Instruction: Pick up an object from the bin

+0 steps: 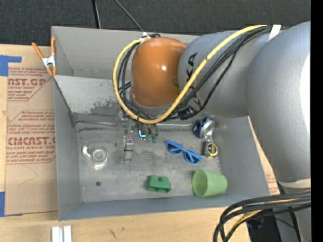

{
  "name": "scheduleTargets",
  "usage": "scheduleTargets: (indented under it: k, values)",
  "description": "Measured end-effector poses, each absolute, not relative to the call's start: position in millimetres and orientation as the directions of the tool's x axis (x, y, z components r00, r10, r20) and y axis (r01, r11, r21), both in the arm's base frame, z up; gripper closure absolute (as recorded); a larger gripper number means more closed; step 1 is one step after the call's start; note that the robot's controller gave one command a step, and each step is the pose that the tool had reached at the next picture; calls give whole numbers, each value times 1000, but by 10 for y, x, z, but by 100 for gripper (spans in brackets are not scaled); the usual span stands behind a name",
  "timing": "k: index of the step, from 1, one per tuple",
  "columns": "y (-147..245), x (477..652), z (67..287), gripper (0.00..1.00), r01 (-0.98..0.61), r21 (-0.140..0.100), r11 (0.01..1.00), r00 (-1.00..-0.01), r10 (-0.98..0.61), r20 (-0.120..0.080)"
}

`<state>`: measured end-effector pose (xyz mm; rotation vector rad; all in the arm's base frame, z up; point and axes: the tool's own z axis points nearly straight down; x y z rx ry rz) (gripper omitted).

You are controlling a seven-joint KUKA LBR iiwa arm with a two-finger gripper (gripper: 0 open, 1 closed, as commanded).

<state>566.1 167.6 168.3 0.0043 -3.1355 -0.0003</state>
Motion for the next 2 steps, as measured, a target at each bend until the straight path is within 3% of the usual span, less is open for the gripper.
scheduleTargets:
  k: [1, 2]
  values:
    - [2032, 5684, 649, 0, -121, 0, 993, -993, -121, 5]
    - [2022, 5704, 694, 100, -118, 1, 993, -993, -118, 0]
